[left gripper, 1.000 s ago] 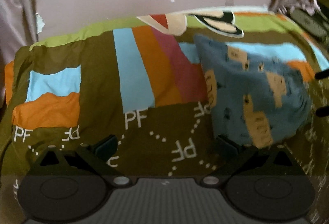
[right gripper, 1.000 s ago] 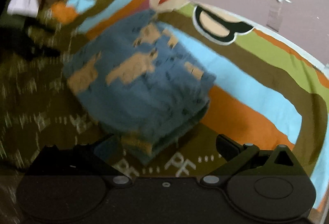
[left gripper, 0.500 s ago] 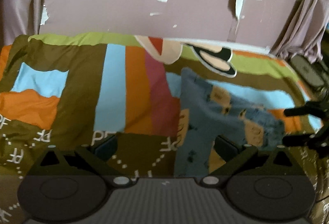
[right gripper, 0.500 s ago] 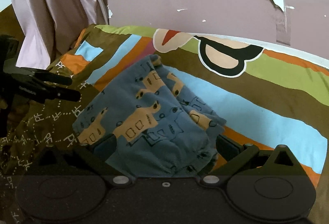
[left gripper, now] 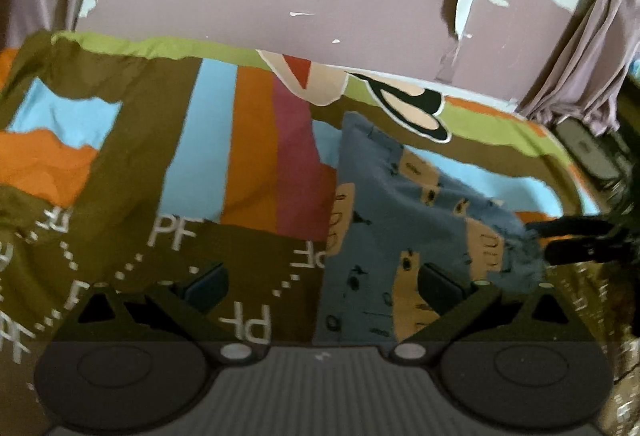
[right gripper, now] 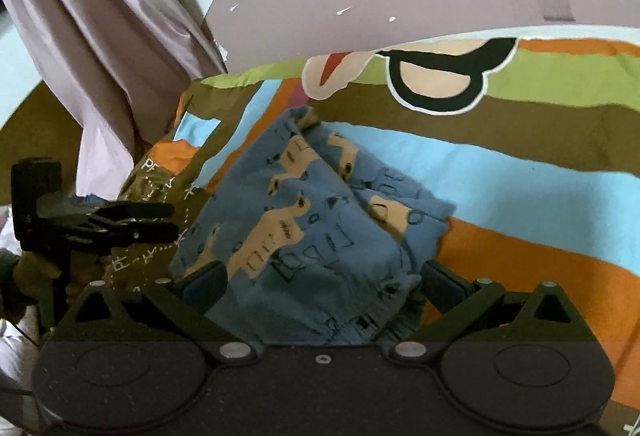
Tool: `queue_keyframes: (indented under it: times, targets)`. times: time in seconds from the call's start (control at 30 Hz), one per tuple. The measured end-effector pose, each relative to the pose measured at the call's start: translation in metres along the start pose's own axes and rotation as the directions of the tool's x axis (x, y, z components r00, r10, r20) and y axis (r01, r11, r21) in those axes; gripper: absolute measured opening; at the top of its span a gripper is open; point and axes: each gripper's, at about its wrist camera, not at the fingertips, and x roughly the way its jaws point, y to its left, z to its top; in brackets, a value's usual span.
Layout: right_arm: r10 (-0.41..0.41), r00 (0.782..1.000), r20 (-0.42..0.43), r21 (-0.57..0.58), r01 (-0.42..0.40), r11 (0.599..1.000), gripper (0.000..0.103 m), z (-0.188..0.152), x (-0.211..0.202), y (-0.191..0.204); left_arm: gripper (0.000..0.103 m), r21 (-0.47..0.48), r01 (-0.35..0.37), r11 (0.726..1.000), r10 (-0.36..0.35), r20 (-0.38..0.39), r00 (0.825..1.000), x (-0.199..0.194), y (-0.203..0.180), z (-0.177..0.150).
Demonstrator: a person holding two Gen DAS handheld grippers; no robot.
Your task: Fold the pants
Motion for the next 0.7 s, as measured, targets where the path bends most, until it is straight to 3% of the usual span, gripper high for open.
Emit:
queue_keyframes:
  times: [0.2, 0.5, 0.7]
  targets:
    - [0.016, 1.0, 0.015, 0.056, -0.017, 0.998, 0.102, 0.003, 0.0, -0.027, 0.103, -0.039, 0.038, 0.999, -0.037, 0.004, 0.999, 0.008, 0.006, -0.005]
    - [0.178, 0.984, -0.029, 0.162, -0.171, 0.972, 0.103, 0.021, 0.024, -0.052, 0.103, -0.009, 0.172, 0.985, -0.172, -0.001, 0.985, 0.015, 0.005, -0.009]
    - [0.266, 0.963, -0.047, 0.163, -0.256, 0.953, 0.103, 0.028, 0.03, -0.06, 0.103, -0.051, 0.245, 0.968, -0.244, 0.021, 0.969, 0.016, 0.017, -0.011]
